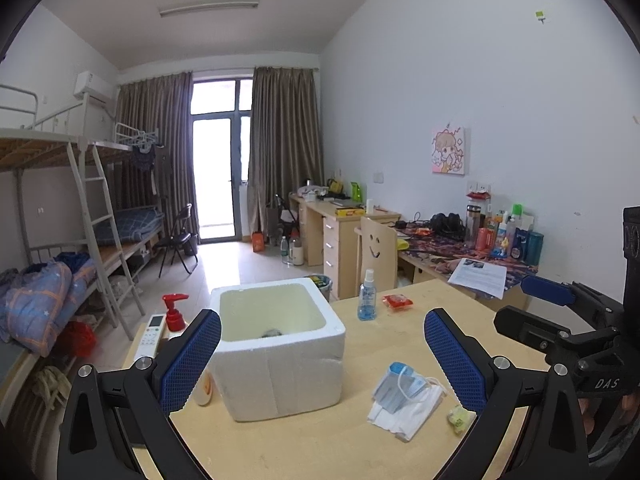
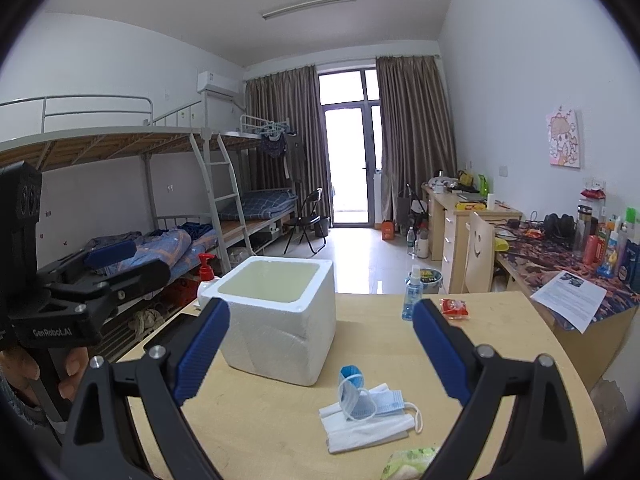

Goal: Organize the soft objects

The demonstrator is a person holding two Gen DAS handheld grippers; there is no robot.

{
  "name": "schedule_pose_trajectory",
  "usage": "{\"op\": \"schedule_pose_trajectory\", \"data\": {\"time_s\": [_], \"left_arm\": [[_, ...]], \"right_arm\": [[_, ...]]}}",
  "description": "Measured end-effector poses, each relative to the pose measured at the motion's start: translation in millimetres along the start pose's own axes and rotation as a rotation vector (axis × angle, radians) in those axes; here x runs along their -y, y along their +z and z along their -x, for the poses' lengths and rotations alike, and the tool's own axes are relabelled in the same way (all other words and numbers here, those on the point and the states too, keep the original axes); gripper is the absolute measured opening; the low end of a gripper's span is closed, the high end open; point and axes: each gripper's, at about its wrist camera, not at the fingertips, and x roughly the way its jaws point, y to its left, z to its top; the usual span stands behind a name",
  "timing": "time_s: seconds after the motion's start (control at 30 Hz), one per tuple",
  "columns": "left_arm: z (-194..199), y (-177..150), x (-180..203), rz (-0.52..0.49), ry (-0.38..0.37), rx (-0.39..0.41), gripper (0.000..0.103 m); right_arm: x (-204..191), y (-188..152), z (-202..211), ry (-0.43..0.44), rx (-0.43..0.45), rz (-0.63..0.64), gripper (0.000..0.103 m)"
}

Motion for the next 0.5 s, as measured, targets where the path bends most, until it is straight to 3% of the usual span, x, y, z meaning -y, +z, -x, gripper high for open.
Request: {"op": "schedule_pose_trajectory", "data": {"time_s": [0.5], "left_arm": [[30.0,-29.7,6.4,0.054,0.004,0.048,0.102]], "right_arm": [[1.0,-15.5,30.2,-0.006,0.032,-0.016,0.101]]}}
